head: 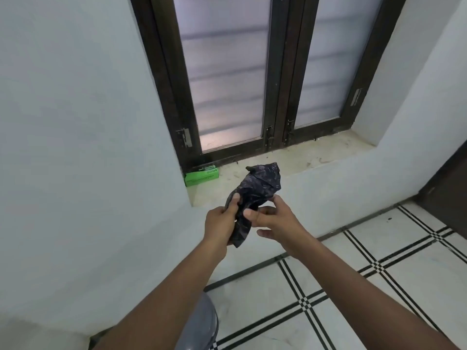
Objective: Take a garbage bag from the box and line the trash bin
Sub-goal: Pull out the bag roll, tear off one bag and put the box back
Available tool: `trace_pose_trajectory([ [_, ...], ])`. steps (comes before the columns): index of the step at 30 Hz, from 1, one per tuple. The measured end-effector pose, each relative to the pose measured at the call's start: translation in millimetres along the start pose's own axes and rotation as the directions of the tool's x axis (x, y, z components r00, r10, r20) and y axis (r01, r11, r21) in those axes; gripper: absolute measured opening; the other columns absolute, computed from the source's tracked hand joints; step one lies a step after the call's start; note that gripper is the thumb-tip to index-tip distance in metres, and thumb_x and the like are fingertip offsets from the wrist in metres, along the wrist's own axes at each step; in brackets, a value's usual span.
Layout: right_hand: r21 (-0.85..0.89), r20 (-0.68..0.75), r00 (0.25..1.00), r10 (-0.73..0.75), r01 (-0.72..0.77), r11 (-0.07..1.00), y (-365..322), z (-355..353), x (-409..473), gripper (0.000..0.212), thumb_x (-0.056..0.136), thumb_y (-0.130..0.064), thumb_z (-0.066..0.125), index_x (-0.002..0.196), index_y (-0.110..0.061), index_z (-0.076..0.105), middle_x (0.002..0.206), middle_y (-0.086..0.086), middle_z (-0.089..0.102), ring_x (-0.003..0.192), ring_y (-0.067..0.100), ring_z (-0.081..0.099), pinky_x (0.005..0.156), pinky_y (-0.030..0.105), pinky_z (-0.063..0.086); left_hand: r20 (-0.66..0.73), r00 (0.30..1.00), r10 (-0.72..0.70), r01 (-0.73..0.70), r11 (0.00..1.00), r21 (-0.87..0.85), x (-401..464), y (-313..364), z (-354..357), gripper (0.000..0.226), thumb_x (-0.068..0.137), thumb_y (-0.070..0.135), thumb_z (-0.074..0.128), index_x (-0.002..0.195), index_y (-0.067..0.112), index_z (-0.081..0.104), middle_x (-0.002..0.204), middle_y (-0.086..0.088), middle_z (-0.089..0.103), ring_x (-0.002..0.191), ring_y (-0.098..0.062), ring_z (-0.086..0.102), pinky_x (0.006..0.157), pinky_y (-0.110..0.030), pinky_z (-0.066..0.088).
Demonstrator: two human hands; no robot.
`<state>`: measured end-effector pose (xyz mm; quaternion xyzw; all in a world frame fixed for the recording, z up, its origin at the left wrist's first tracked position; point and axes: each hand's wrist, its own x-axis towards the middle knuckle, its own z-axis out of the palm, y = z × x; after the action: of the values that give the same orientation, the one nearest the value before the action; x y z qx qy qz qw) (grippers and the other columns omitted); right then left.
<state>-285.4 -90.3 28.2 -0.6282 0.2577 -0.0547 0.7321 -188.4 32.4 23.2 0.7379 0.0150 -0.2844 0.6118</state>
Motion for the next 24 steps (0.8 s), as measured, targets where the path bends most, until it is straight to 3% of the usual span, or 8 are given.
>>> trace_pose_trajectory([
  [2, -0.031, 0.008, 1.0, -0.027, 0.028, 0.999, 0.2, 5.3, -14.7, 0.038, 0.087, -0.016, 0.08, 0.122, -0.017, 0.066, 0.098, 0.007, 0.074, 0.096, 0.03, 0.074, 0.084, 0.04, 0.056, 0.011, 0.998, 0.056, -0.057, 0.992, 0.112, -20.8, -4.2, -5.4, 0.077, 0.084, 0.078, 0.061, 0.094, 0.002, 0.074, 0.091, -0.016, 0.078, 0.087, -0.033, 0.074, 0.077, -0.045, 0.06],
  [4, 0.009, -0.043, 0.999, -0.009, 0.009, 1.0, -0.9, 8.6, -28.0, 0.022, 0.092, -0.009, 0.069, 0.114, -0.009, 0.071, 0.099, 0.008, 0.078, 0.095, 0.024, 0.073, 0.084, 0.037, 0.054, 0.019, 0.995, 0.1, -0.102, 0.971, 0.215, -40.5, -10.0, -12.1, 0.08, 0.077, 0.081, 0.064, 0.101, 0.005, 0.067, 0.093, -0.011, 0.076, 0.083, -0.026, 0.073, 0.065, -0.038, 0.059],
  [8, 0.032, -0.07, 0.997, 0.017, -0.015, 0.999, -0.4, 13.0, -51.7, 0.021, 0.095, -0.011, 0.058, 0.109, -0.011, 0.074, 0.104, 0.009, 0.079, 0.093, 0.017, 0.071, 0.084, 0.033, 0.055, 0.092, 0.94, 0.329, -0.341, 0.912, 0.229, -76.9, -29.4, -30.6, 0.085, 0.069, 0.054, 0.09, 0.129, 0.031, 0.034, 0.115, 0.003, 0.06, 0.1, -0.012, 0.066, 0.079, -0.031, 0.058],
  [12, -0.112, -0.046, 0.997, 0.06, -0.065, 0.992, 10.8, 16.0, -79.1, 0.01, 0.093, -0.017, 0.065, 0.093, -0.016, 0.075, 0.089, 0.006, 0.071, 0.08, 0.017, 0.062, 0.077, 0.03, 0.057, 0.001, 0.863, 0.505, -0.49, 0.837, 0.244, -99.7, -55.4, -46.4, 0.023, 0.086, 0.033, 0.081, 0.105, 0.031, 0.069, 0.097, 0.013, 0.072, 0.097, -0.018, 0.07, 0.082, -0.036, 0.06],
  [14, -0.306, -0.058, 0.998, 0.005, -0.022, 0.952, 19.8, 17.3, -94.0, 0.007, 0.09, -0.018, 0.07, 0.092, -0.019, 0.076, 0.088, 0.001, 0.071, 0.079, 0.015, 0.063, 0.072, 0.024, 0.056, -0.071, 0.895, 0.44, -0.429, 0.894, 0.13, -117.8, -65.0, -51.2, 0.009, 0.092, 0.034, 0.074, 0.091, 0.026, 0.077, 0.087, 0.006, 0.077, 0.086, -0.026, 0.074, 0.076, -0.043, 0.062],
  [17, -0.629, -0.053, 0.969, -0.24, 0.155, 0.762, 32.1, 27.7, -119.1, 0.019, 0.085, -0.019, 0.075, 0.103, -0.025, 0.076, 0.099, -0.001, 0.062, 0.082, 0.009, 0.059, 0.068, 0.01, 0.042, -0.138, 0.951, 0.277, -0.279, 0.96, 0.007, -148.7, -78.7, -57.5, 0.023, 0.096, 0.034, 0.073, 0.091, 0.012, 0.078, 0.076, -0.004, 0.074, 0.071, -0.025, 0.07, 0.06, -0.03, 0.057],
  [21, -0.685, 0.073, 0.909, -0.41, 0.344, 0.642, 35.1, 60.8, -166.4, 0.026, 0.079, -0.04, 0.077, 0.103, -0.029, 0.074, 0.11, -0.007, 0.05, 0.086, 0.002, 0.055, 0.081, 0.017, 0.047, -0.209, 0.971, 0.118, -0.155, 0.973, -0.171, -186.8, -98.2, -75.1, 0.021, 0.081, 0.035, 0.088, 0.083, 0.014, 0.083, 0.086, -0.009, 0.082, 0.085, -0.029, 0.079, 0.082, -0.041, 0.064],
  [24, -0.606, 0.218, 0.946, -0.242, 0.325, 0.726, 29.9, 83.6, -189.9, 0.043, 0.076, -0.065, 0.077, 0.08, -0.023, 0.07, 0.092, -0.007, 0.066, 0.081, 0.006, 0.063, 0.073, 0.024, 0.05, -0.127, 0.991, 0.039, -0.084, 0.926, -0.369, -210.8, -100.5, -89.9, 0.028, 0.082, 0.031, 0.085, 0.093, 0.005, 0.079, 0.089, -0.012, 0.079, 0.069, -0.021, 0.073, 0.064, -0.031, 0.059],
])
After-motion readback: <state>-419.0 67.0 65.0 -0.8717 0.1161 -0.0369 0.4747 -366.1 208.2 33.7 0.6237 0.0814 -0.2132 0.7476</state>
